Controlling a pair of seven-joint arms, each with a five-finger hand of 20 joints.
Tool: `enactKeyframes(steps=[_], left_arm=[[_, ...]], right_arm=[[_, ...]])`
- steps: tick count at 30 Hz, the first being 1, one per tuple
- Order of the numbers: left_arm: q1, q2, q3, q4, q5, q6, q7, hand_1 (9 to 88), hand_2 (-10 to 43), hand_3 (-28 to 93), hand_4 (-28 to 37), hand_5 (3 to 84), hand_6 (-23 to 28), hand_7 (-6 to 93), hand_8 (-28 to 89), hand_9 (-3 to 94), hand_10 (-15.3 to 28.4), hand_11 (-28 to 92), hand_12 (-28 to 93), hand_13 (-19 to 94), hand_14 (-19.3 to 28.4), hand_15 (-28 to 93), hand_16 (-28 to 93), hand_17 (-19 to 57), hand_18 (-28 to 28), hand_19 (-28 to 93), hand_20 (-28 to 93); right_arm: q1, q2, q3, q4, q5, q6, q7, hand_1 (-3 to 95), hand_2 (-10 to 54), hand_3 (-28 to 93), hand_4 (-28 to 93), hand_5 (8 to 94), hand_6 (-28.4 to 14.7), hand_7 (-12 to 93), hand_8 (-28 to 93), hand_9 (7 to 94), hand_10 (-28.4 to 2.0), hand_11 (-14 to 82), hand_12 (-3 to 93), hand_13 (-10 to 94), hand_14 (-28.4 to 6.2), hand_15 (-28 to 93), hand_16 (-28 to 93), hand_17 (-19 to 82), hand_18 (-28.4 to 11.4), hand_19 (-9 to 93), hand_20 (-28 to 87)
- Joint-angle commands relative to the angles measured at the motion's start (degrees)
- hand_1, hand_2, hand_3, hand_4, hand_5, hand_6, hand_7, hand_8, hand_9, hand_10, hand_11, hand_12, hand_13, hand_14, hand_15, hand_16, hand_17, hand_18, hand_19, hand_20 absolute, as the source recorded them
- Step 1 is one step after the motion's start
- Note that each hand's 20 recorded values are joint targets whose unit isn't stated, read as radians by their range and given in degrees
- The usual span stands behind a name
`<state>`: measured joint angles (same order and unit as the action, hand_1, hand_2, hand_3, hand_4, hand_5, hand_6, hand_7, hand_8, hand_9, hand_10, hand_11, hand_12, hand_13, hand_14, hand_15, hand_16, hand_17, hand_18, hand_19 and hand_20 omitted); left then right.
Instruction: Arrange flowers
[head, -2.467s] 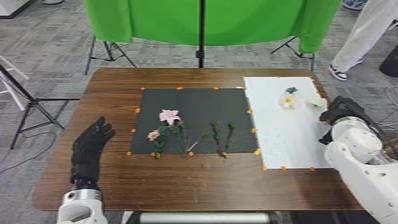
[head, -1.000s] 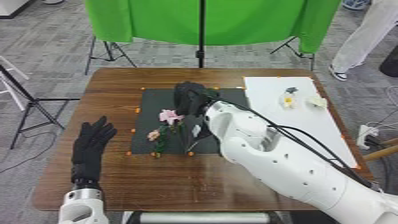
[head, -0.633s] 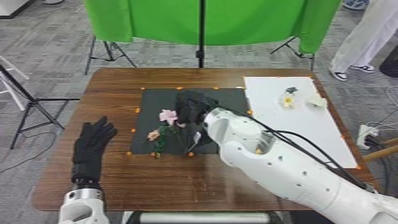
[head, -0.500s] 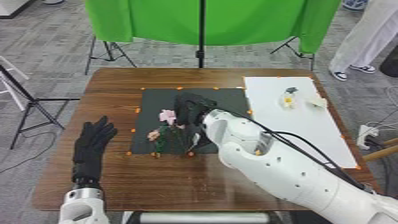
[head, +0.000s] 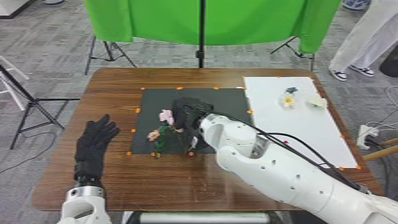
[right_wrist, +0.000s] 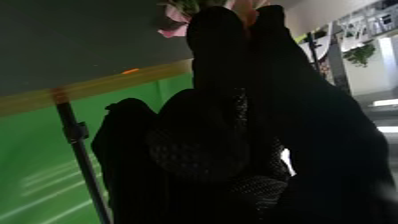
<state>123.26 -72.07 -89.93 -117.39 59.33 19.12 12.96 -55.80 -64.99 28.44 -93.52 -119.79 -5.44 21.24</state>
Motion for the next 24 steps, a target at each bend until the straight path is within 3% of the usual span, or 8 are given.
enactKeyframes(steps=[1, 8, 24], left_arm=[[0.53, -0.33, 0.5, 0.78, -0.2, -0.63, -0.31, 17.1, 19.6, 60, -28.3, 39.1, 6.8, 9.2, -6, 37.8, 13.4, 20, 10, 30, 16.3, 28, -4, 5.3, 10.7, 11, 17], [0.66, -0.55, 0.4, 0.74, -0.07, -0.72, -0.24, 17.2, 16.4, 62, -28.3, 38.8, 6.4, 9.4, -6, 37.7, 13.4, 20, 10, 30, 16.3, 28, -4, 5.2, 10.8, 11, 17], [0.9, -0.78, 0.37, 0.62, 0.12, -0.77, -0.22, 16.6, 13.7, 64, -28.3, 38.6, 6.2, 9.5, -6, 37.6, 13.4, 20, 10, 30, 16.3, 28, -4, 5.2, 10.8, 11, 17]], right_arm=[[0.46, 0.04, 0.22, 0.65, -2.45, 1.2, -0.99, 59.2, -9.5, 57, -18, 77.4, 1.6, 21, 8, 90.4, -8.9, 27.8, 42.2, 93, -1.1, 60, 37, 70, -8.6, 93, 57], [0.33, 0.21, 0.23, 0.57, -2.78, 0.96, -1.57, 57.0, -9.5, 56, -18, 73.2, 2.1, 20, 6, 88.8, -9.2, 32.0, 40.5, 93, -1.0, 60, 37, 70, -8.7, 93, 58], [1.06, 1.1, 0.65, 0.93, -4.05, 0.82, -1.55, 49.6, -9.5, 67, -22, 69.0, 2.5, 19, 1, 87.3, -9.6, 36.1, 37.8, 92, -1.2, 60, 37, 70, -8.8, 93, 58]])
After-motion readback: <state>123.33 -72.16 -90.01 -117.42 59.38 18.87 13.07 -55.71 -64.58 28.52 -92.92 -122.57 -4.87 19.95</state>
